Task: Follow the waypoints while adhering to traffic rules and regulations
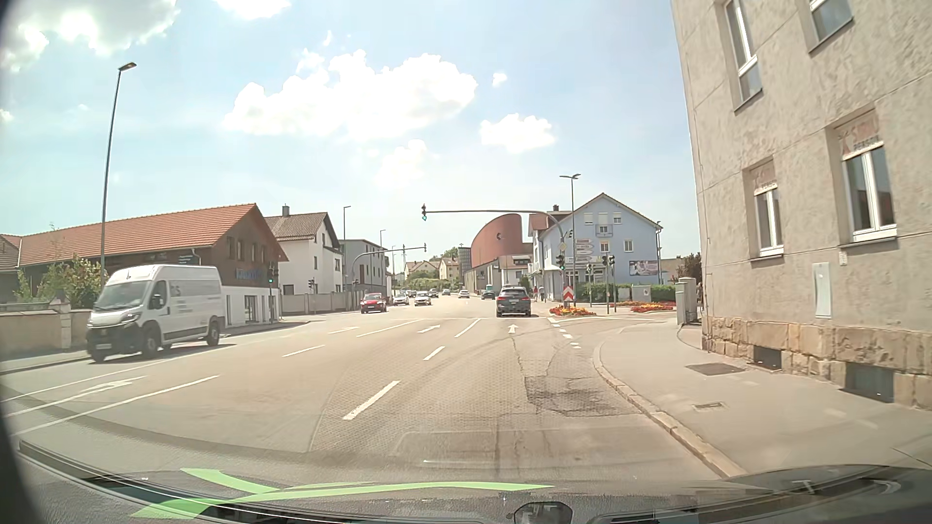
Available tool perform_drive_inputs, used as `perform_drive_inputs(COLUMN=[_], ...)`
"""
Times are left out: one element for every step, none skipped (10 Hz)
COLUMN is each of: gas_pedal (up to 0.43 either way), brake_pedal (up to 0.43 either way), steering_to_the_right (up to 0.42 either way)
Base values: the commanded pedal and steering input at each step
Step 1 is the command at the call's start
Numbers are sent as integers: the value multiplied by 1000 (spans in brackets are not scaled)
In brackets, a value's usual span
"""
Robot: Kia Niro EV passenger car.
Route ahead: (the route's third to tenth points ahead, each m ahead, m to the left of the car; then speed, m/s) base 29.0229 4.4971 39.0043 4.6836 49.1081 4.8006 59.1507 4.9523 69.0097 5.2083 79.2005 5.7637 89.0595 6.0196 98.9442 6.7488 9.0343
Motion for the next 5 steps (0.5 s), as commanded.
perform_drive_inputs(gas_pedal=[228,228,228,228,228], brake_pedal=[0,0,0,0,0], steering_to_the_right=[1,1,3,6,6])
